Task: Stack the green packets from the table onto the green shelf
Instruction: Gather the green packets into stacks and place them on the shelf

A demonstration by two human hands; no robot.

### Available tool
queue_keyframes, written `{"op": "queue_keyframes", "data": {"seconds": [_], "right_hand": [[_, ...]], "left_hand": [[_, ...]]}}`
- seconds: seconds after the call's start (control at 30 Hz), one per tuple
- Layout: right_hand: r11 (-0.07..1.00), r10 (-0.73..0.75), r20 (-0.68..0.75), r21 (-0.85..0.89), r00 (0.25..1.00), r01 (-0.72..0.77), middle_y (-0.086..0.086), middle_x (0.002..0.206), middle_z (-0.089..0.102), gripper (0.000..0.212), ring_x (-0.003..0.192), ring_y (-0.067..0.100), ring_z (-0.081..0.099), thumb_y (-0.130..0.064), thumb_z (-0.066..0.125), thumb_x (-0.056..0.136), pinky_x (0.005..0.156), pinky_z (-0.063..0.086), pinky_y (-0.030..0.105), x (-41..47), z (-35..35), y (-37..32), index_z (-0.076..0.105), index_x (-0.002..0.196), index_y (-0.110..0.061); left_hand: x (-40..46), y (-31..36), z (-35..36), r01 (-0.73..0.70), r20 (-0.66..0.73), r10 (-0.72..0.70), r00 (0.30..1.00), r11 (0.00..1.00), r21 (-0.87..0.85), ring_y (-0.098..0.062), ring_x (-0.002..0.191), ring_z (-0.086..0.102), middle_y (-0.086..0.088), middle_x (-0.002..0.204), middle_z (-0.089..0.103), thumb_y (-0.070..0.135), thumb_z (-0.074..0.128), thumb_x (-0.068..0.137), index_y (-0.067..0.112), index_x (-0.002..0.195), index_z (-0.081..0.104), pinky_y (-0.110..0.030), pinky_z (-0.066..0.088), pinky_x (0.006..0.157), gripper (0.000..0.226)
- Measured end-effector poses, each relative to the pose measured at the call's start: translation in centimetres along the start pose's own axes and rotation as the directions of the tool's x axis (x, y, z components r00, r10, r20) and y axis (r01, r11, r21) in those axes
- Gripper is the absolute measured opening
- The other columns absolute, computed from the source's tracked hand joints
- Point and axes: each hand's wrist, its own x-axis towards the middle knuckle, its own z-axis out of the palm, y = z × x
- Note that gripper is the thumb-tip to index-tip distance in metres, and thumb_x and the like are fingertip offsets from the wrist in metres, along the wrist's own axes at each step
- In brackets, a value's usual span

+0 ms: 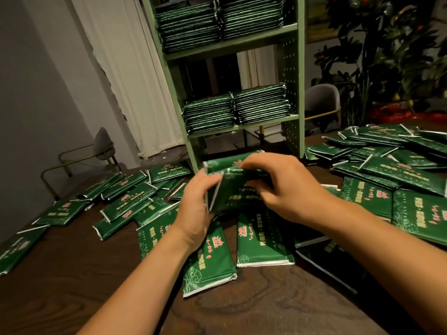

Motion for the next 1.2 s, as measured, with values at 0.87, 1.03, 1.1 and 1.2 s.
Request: {"op": "queue_keyframes", "data": {"seconds": [0.87,1.03,1.1,1.2], "right_hand": [[0.762,0.321,0.269,0.496,0.908,-0.416,-0.006,0.120,0.070,0.052,0.110,0.006,0.067,-0.006,0.077,0.084,0.099,0.054,0.033,-0.2,0.0,2.4,0.056,0.129,-0.022],[0.797,0.357,0.236,0.427,0.904,-0.426,0.003,0.121,0.062,0.068,0.101,0.032,0.069,-0.006,0.079,0.081,0.088,0.058,0.050,-0.5,0.3,2.4,0.045,0.135,-0.028],[0.811,0.341,0.221,0.422,0.914,-0.405,0.000,0.120,0.061,0.067,0.100,0.041,0.066,-0.007,0.074,0.082,0.084,0.057,0.057,-0.4,0.5,2.4,0.043,0.136,-0.030],[0.876,0.313,0.312,0.271,0.897,-0.400,-0.002,0.118,0.061,0.055,0.094,0.022,0.068,-0.009,0.066,0.089,0.079,0.061,0.038,-0.5,0.7,2.2,0.042,0.133,-0.031]], "left_hand": [[0.1,-0.6,0.1,0.007,-0.148,0.027,0.989,0.975,0.223,-0.017,0.087,0.071,-0.004,0.100,0.075,-0.003,0.068,0.085,0.013,0.111,0.062,-0.031,0.057,0.072,0.031],[-0.1,-0.5,0.4,0.021,-0.155,0.027,0.988,0.953,0.302,-0.015,0.084,0.068,-0.001,0.106,0.068,-0.011,0.061,0.085,0.018,0.114,0.056,-0.028,0.059,0.066,0.041],[-0.2,-0.5,0.6,0.034,-0.137,0.015,0.990,0.939,0.342,-0.013,0.084,0.067,0.001,0.107,0.066,-0.012,0.058,0.086,0.021,0.114,0.054,-0.031,0.060,0.069,0.044],[-0.4,-0.6,0.7,0.072,-0.091,-0.036,0.995,0.898,0.434,-0.009,0.073,0.067,-0.003,0.100,0.064,-0.010,0.055,0.088,0.024,0.120,0.048,-0.032,0.057,0.069,0.047]]}}
